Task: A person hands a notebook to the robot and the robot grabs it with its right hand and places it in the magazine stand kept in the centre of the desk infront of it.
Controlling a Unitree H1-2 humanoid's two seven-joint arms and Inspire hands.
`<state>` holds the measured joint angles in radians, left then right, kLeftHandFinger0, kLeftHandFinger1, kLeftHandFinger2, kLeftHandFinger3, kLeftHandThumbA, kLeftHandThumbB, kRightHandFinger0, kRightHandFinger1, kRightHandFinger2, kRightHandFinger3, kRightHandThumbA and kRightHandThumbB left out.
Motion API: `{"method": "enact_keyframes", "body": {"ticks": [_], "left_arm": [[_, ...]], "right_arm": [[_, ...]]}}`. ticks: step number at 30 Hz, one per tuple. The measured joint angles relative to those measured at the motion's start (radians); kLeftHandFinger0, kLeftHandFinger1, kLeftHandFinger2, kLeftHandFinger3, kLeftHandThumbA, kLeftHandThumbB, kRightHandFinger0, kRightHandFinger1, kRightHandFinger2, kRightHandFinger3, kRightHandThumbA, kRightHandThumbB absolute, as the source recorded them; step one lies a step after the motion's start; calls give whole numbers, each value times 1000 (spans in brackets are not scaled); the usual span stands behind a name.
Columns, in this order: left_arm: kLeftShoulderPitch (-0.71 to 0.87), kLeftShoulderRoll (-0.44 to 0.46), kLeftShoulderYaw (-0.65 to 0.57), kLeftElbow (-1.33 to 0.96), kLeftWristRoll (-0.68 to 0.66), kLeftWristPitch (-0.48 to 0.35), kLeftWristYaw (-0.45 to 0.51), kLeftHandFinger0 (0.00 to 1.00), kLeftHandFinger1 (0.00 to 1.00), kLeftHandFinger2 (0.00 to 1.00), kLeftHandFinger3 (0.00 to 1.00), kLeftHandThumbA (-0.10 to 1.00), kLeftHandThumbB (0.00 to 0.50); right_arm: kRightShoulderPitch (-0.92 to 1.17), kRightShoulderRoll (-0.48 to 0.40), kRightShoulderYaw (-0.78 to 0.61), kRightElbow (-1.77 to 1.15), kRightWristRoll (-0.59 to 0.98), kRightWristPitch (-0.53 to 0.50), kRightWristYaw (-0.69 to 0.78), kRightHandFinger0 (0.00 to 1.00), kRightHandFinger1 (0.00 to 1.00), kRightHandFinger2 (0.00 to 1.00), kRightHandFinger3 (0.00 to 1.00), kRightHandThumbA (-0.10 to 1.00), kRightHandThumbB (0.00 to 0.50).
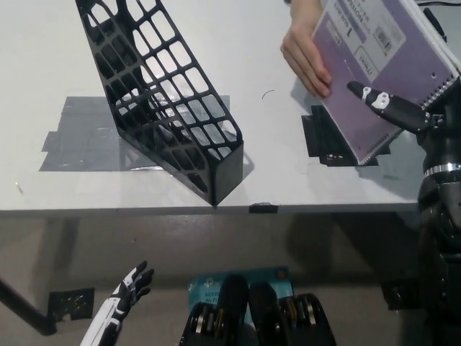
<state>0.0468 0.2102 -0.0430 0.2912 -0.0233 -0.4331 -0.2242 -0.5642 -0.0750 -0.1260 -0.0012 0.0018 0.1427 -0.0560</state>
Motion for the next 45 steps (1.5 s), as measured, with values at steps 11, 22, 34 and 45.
{"method": "enact_keyframes", "body": {"ticks": [11,22,34,45], "left_arm": [[-2,0,3,0,3,0,0,1000,1000,1000,1000,1000,500],[-13,0,4,0,3,0,0,1000,1000,1000,1000,1000,500],[-24,1,3,0,4,0,0,1000,1000,1000,1000,1000,500],[-29,4,3,0,4,0,0,1000,1000,1000,1000,1000,500]], "right_arm": [[-22,-12,6,55,39,16,16,0,0,0,0,1000,43],[-22,67,-2,53,106,98,16,0,0,0,0,1000,42],[-22,131,-67,-5,220,182,18,0,0,0,0,969,84],[-58,183,-148,-186,350,260,-19,0,0,0,0,904,0]]}}
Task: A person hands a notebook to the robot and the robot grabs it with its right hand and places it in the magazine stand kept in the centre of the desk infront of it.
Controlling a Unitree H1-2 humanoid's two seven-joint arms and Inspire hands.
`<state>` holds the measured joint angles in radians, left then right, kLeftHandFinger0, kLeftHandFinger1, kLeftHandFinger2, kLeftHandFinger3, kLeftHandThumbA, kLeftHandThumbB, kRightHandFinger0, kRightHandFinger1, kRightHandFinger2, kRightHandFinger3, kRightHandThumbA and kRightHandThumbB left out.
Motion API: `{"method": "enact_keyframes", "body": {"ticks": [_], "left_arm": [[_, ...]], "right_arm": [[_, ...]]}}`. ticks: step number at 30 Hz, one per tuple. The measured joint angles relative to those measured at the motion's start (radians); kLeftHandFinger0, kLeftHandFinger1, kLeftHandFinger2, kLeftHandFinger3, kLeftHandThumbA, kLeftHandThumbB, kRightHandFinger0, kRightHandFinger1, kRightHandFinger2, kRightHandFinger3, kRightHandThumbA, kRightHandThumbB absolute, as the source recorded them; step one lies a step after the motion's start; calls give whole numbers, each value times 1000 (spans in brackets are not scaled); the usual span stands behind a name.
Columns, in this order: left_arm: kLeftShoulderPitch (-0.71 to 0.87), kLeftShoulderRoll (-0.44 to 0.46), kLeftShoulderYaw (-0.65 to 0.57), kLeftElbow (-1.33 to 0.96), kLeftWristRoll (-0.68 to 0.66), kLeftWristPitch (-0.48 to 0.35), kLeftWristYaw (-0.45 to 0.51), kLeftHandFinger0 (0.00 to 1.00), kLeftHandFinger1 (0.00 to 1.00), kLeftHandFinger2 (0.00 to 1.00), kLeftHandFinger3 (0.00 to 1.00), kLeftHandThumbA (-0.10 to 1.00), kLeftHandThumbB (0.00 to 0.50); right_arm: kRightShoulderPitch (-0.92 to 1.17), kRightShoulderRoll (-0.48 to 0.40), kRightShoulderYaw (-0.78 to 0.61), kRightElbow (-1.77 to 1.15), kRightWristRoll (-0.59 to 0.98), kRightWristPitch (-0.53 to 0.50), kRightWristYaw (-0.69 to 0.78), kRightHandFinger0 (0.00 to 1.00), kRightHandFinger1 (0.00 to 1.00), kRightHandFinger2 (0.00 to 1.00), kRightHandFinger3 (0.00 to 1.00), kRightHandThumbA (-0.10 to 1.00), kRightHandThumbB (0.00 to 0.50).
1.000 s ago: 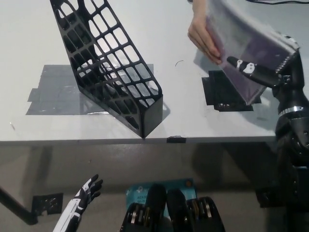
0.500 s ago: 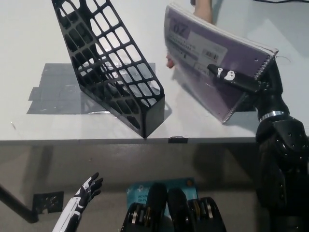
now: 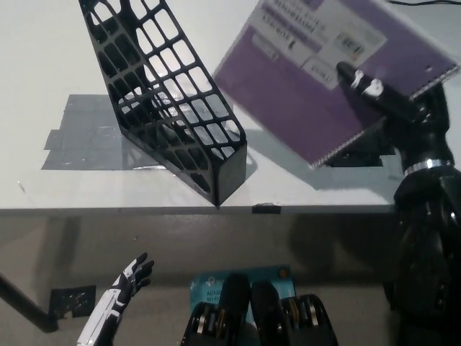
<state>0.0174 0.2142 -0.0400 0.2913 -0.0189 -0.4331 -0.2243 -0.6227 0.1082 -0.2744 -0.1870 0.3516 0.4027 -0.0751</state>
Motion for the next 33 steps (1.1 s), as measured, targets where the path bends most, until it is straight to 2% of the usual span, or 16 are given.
{"method": "enact_keyframes", "body": {"ticks": [4,8,12,20,23,24,27,33], "left_arm": [[0,1,0,0,1,0,0,1000,1000,1000,1000,1000,500],[0,1,0,0,2,0,0,1000,1000,1000,1000,1000,500],[0,1,0,0,2,0,0,1000,1000,1000,1000,1000,500],[-22,1,0,6,2,0,1,1000,1000,1000,1000,1000,500],[-31,1,-1,6,6,0,2,1000,1000,1000,1000,1000,500],[-31,1,-1,6,6,0,2,1000,1000,1000,1000,1000,500],[-30,1,-3,6,8,0,2,1000,1000,1000,1000,1000,500],[-29,0,-4,7,15,0,2,1000,1000,1000,1000,1000,500]], "right_arm": [[-47,13,-25,-50,18,13,-34,0,0,0,0,868,0],[-76,36,-43,-76,41,17,-64,0,0,0,0,887,0],[-92,59,-47,-94,46,30,-98,0,0,0,0,818,0],[-162,116,-43,-102,47,35,-167,0,0,0,0,757,0],[-177,138,-34,-96,46,35,-186,0,0,0,0,774,0],[-177,143,-27,-93,45,35,-190,0,0,0,0,744,0],[-175,160,-12,-80,39,35,-197,0,0,0,0,788,0],[-175,187,23,-46,28,33,-210,0,0,0,0,793,0]]}}
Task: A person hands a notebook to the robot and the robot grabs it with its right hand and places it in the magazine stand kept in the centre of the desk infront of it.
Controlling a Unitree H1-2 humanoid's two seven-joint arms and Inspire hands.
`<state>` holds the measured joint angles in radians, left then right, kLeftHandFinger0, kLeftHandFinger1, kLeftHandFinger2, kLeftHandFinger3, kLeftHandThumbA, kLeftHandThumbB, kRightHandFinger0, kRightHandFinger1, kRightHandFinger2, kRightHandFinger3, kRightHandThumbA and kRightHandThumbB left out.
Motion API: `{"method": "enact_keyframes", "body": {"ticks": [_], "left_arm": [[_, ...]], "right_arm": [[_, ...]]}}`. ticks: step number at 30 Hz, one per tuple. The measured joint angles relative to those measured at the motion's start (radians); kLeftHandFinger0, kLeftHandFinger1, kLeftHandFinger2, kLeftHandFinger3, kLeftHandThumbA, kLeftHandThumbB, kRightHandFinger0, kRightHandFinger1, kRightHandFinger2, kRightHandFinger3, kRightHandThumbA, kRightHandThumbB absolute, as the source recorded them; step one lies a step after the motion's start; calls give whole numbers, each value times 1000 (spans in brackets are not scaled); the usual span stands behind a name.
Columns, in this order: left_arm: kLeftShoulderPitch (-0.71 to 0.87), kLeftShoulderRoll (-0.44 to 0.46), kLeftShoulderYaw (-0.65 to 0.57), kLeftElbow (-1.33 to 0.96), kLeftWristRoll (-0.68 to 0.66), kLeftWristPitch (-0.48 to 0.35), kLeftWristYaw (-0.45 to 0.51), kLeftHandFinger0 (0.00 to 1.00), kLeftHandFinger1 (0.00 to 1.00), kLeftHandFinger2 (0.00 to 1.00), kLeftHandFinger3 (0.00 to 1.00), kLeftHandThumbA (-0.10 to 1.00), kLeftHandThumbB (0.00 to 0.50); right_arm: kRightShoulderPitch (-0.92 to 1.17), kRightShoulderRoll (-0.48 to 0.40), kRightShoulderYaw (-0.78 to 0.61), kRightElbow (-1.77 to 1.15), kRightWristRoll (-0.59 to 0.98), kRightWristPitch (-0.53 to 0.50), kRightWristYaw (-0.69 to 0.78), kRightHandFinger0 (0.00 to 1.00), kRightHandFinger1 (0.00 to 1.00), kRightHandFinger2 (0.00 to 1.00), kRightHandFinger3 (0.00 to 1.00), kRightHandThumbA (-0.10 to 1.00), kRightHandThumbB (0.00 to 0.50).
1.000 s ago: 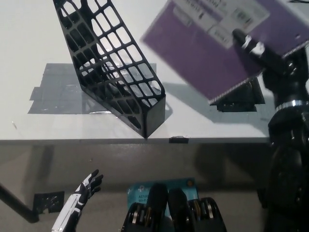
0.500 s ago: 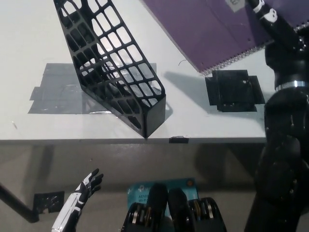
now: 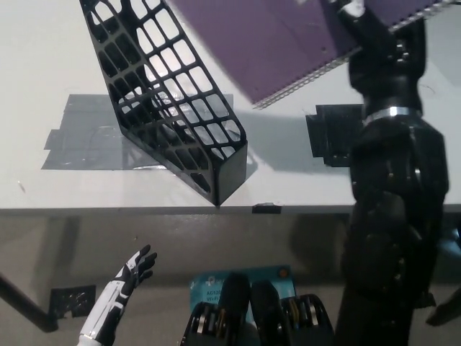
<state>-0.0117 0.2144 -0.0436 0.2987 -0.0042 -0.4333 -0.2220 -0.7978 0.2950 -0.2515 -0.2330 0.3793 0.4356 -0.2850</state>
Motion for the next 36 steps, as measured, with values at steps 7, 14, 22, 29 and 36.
{"method": "enact_keyframes", "body": {"ticks": [7,14,22,29,36], "left_arm": [[0,0,0,2,2,0,0,1000,1000,1000,1000,1000,500],[0,0,0,4,3,0,0,1000,1000,1000,1000,1000,500],[0,0,0,4,6,0,-1,1000,1000,1000,1000,1000,500],[0,0,0,4,7,0,-1,1000,1000,1000,1000,1000,500],[-4,0,0,4,9,0,0,1000,1000,1000,1000,1000,500]], "right_arm": [[-1,34,24,76,-27,-11,-18,0,0,0,0,830,0],[-1,37,53,154,-69,-37,-32,0,0,0,0,840,0],[-3,38,77,228,-79,-101,-65,0,0,0,0,843,0],[-7,39,111,273,-79,-157,-108,0,0,0,0,831,0],[-14,39,172,328,-80,-218,-136,119,151,193,184,907,142]]}}
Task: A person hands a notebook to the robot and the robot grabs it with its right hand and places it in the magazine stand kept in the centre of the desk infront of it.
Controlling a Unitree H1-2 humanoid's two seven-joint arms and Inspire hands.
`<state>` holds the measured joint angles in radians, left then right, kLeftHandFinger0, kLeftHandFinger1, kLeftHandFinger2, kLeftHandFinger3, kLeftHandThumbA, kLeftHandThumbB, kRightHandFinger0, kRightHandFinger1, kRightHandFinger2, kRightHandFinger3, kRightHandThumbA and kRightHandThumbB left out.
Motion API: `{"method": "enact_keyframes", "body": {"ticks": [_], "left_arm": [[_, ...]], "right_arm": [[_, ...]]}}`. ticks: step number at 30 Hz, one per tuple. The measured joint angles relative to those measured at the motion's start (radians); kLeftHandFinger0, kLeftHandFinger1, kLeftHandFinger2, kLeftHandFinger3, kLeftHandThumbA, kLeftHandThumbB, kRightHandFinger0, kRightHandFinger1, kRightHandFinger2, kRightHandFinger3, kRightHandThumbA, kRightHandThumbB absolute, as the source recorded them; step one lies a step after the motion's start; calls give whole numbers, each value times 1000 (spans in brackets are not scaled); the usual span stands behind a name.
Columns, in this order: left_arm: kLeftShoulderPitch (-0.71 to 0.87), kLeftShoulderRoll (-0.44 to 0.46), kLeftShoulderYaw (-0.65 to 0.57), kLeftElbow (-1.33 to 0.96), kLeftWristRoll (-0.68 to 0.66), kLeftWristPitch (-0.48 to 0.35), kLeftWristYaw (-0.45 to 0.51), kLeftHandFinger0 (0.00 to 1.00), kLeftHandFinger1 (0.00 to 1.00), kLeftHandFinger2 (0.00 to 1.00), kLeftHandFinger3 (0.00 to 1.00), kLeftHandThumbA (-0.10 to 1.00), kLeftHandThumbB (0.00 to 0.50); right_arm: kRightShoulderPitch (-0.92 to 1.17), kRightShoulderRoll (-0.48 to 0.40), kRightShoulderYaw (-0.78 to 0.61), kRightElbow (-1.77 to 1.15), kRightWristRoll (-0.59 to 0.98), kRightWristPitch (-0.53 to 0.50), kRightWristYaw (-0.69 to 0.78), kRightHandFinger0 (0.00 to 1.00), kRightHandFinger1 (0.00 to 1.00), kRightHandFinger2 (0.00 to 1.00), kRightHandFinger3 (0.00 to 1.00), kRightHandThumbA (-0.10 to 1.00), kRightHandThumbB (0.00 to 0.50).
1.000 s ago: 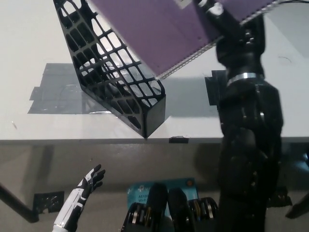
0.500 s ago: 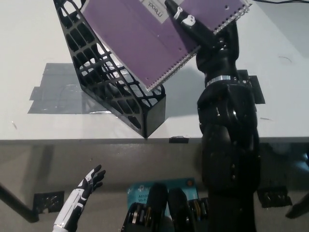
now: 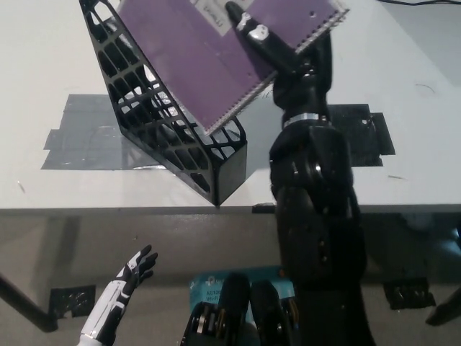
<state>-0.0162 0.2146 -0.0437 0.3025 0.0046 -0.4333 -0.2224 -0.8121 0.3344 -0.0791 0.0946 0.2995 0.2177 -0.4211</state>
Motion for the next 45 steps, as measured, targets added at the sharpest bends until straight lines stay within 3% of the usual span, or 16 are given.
{"method": "enact_keyframes", "body": {"ticks": [1,2,3,4,5,8,9,10,13,19,25,33,34,36,44,45], "left_arm": [[-1,0,0,0,0,0,0,1000,1000,1000,1000,1000,500],[-2,0,0,0,0,0,0,1000,1000,1000,1000,1000,500],[-3,0,0,0,-1,0,-1,1000,1000,1000,1000,1000,500],[-4,0,0,0,-2,0,-1,1000,1000,1000,1000,1000,500],[-5,0,0,1,-2,0,-1,1000,1000,1000,1000,1000,500],[-11,0,0,1,-3,0,-2,1000,1000,1000,1000,1000,500],[-13,0,0,1,-3,0,-2,1000,1000,1000,1000,1000,500],[-13,0,0,1,-3,0,-2,1000,1000,1000,1000,1000,500],[-18,0,1,1,-4,0,-2,1000,1000,1000,1000,1000,500],[-25,1,1,1,-4,0,-2,1000,1000,1000,1000,1000,500],[-33,2,2,6,-4,0,-2,1000,1000,1000,1000,1000,500],[-49,4,2,15,-4,0,-2,1000,1000,1000,1000,1000,500],[-52,4,2,15,-4,0,-2,1000,1000,1000,1000,1000,500],[-53,4,2,16,-4,0,-2,1000,1000,1000,1000,1000,500],[-54,4,2,18,-2,0,-2,1000,1000,1000,1000,1000,500],[-54,4,2,18,-1,0,-1,1000,1000,1000,1000,1000,500]], "right_arm": [[0,0,5,5,0,-1,0,277,354,440,425,960,201],[0,0,11,14,-2,-1,3,304,367,455,461,1000,216],[0,-5,27,22,-5,2,13,421,496,639,655,1000,235],[0,-10,40,25,-6,5,23,639,716,915,966,1000,267],[0,-18,56,25,-9,8,31,947,1000,1000,1000,1000,358],[0,-60,116,25,-15,23,82,1000,1000,1000,1000,994,362],[-1,-85,145,27,-21,32,108,1000,1000,1000,1000,897,393],[-1,-95,156,28,-23,35,119,1000,1000,1000,1000,872,394],[-13,-150,207,51,-35,40,179,1000,1000,1000,1000,855,436],[-27,-176,228,68,-50,38,246,1000,1000,1000,1000,858,459],[-40,-178,220,42,-69,38,273,1000,1000,1000,1000,913,408],[-46,-191,201,-90,-91,41,281,1000,1000,1000,1000,976,406],[-46,-202,197,-143,-94,45,282,1000,1000,1000,1000,976,406],[-46,-220,190,-222,-104,54,283,1000,1000,1000,1000,974,347],[-36,-323,144,-506,-117,91,291,1000,1000,1000,1000,989,349],[-30,-332,142,-531,-118,94,291,1000,1000,1000,1000,968,332]]}}
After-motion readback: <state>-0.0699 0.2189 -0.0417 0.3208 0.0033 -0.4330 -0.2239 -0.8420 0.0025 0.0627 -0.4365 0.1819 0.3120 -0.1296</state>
